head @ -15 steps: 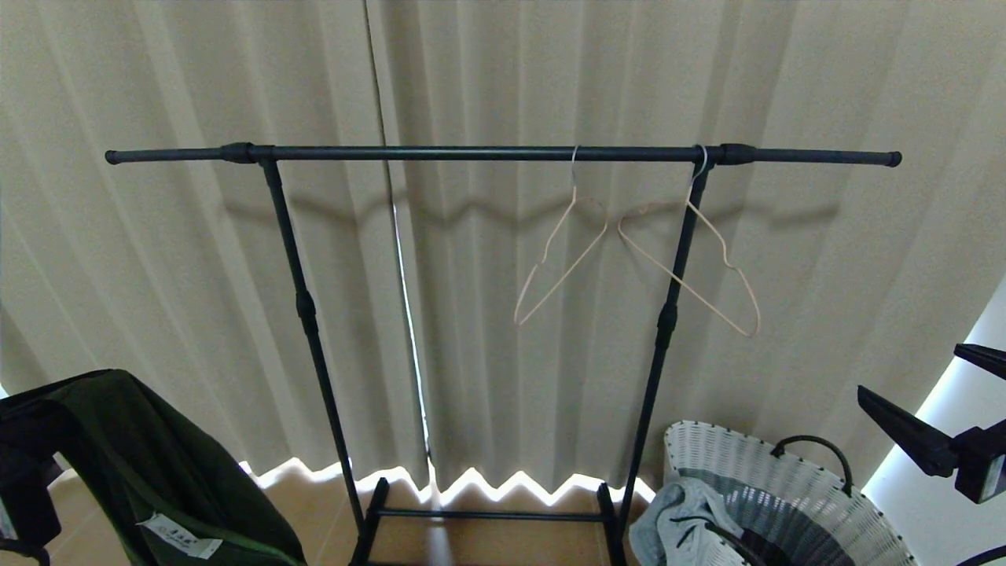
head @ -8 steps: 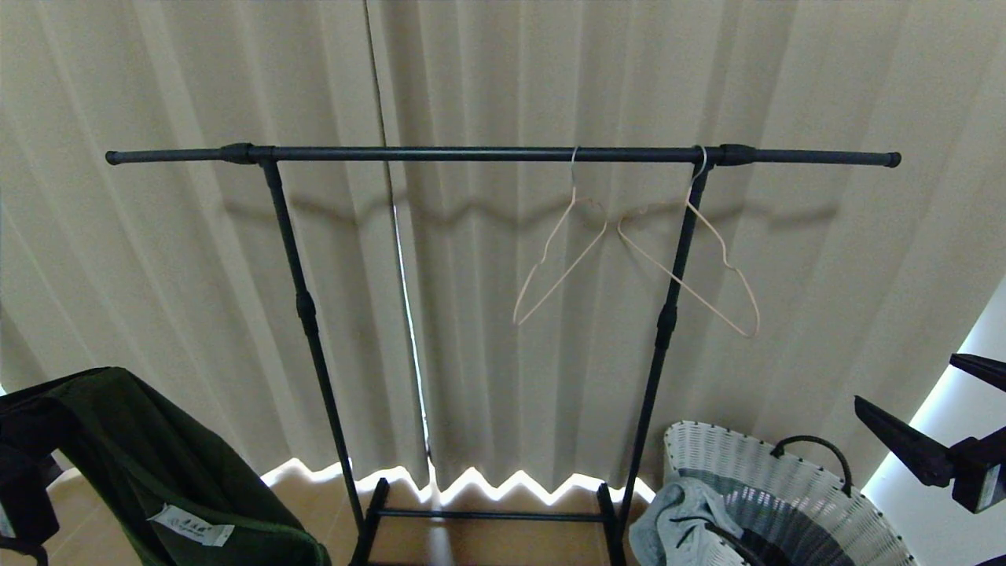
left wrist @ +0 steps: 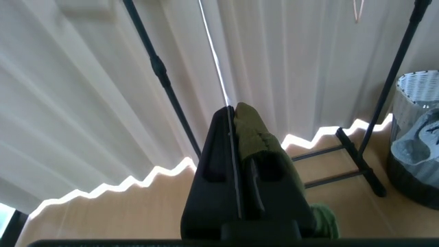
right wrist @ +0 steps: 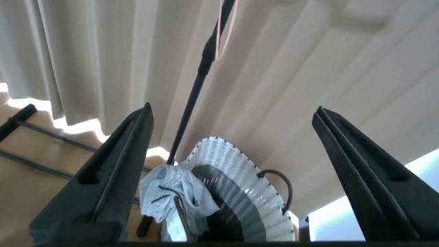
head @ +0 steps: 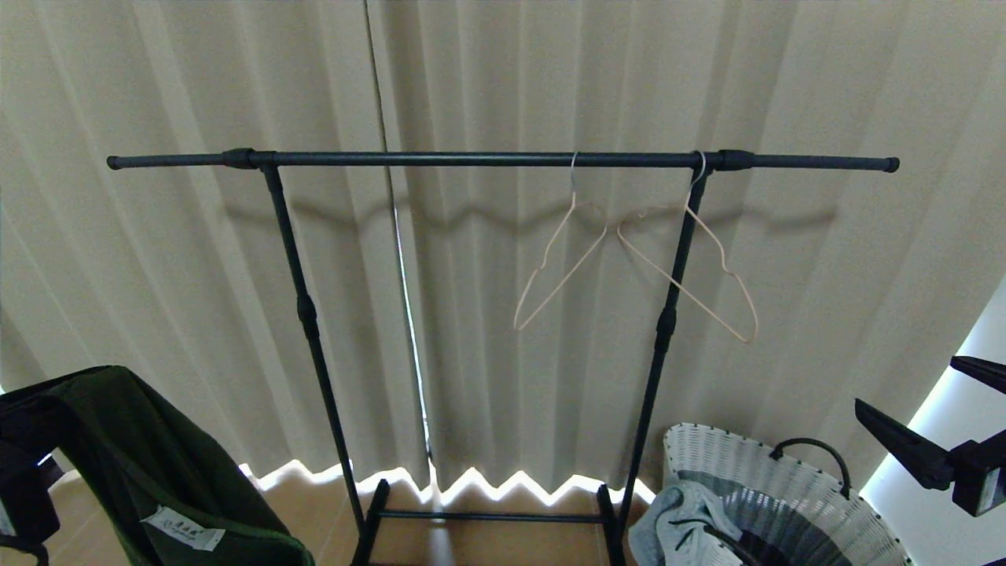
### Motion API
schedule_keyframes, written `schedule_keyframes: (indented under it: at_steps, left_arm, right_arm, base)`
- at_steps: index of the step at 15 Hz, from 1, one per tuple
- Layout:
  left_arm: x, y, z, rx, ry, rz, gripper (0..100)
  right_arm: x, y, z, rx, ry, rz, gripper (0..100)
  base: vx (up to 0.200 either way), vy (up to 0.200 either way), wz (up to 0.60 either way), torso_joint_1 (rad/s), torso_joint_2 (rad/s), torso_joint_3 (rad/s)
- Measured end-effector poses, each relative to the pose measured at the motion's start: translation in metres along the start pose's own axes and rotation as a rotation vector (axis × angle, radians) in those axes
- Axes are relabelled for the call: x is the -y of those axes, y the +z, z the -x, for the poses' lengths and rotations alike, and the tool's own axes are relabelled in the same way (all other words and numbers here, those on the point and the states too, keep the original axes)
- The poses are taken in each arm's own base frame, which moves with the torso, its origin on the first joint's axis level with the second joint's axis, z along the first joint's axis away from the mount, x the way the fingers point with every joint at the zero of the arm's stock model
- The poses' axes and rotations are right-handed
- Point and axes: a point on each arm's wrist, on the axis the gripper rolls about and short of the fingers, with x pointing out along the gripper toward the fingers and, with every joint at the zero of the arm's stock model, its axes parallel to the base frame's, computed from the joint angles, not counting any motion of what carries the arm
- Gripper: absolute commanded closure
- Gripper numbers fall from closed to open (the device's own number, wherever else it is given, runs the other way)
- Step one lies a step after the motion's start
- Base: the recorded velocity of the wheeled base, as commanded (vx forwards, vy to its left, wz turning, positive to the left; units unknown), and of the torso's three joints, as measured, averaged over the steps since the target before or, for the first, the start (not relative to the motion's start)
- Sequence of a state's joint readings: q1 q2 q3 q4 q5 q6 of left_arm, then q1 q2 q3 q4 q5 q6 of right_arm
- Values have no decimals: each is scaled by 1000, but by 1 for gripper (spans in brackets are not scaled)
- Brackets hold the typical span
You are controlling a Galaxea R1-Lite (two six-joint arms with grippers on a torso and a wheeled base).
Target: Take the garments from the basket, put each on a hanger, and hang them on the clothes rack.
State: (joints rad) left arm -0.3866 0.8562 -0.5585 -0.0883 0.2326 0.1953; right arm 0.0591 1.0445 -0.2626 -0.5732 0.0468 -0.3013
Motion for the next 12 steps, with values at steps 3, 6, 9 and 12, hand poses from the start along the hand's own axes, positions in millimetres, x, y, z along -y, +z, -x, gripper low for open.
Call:
schedule_keyframes:
  at_steps: [3,6,9,12]
  left_arm:
    - [0,0,0,0,0,-1,100]
    - [0,-1,0,-4,-1,-2,100]
    - [0,-2,0,-7,-1,-3,100]
    - [1,-3,0,-9,-3,-3,100]
  right_arm:
    - [0,1,0,5,1,-1,0]
    - [0,0,0,5,3,-1,0]
    - [1,4,-1,18,7,-4,0]
    - [0,6,-2,37,56,-5,0]
  base:
    - [0,0,0,167,-411,-240]
    - [0,0,0,43,-102,-64]
    - [0,0,0,0,0,0]
    - [0,0,0,0,0,0]
